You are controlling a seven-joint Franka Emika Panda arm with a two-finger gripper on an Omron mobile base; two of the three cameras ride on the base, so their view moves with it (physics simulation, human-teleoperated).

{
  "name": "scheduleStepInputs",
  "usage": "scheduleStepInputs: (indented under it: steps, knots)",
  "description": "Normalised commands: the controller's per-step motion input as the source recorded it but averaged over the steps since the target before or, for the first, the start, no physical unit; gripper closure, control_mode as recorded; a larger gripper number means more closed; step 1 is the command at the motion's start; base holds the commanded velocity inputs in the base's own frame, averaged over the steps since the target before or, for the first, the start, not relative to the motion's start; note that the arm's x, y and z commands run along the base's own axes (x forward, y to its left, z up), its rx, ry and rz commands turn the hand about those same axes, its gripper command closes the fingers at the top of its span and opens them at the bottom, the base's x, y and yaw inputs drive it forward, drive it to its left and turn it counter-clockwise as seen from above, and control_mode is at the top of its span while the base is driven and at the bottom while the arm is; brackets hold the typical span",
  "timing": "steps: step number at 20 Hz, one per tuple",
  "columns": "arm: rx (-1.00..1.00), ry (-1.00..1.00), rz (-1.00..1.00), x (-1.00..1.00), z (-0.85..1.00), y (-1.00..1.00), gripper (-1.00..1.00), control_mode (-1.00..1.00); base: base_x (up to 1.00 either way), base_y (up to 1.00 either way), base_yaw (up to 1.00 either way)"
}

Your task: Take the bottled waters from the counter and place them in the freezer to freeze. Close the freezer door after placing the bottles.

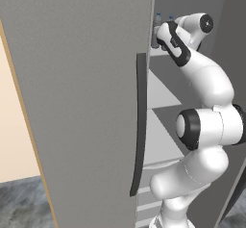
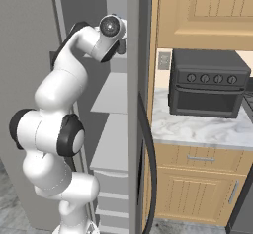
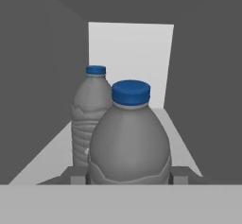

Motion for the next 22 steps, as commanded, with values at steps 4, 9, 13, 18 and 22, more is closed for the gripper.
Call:
scheduleStepInputs:
  steps: [4, 9, 13, 18, 22]
  knots:
    - [0.00, 0.00, 0.00, 0.00, -0.06, 0.00, 1.00, -1.00, 0.00, 0.00, 0.00]
    - [0.00, 0.00, 0.00, 0.00, 0.00, 0.00, 1.00, -1.00, 0.00, 0.00, 0.00]
    - [0.00, 0.00, 0.00, 0.00, 0.00, 0.00, -1.00, -1.00, 0.00, 0.00, 0.00]
    - [0.00, 0.00, 0.00, 0.00, 0.00, 0.00, -1.00, -1.00, 0.00, 0.00, 0.00]
    - [0.00, 0.00, 0.00, 0.00, 0.00, 0.00, -1.00, -1.00, 0.00, 0.00, 0.00]
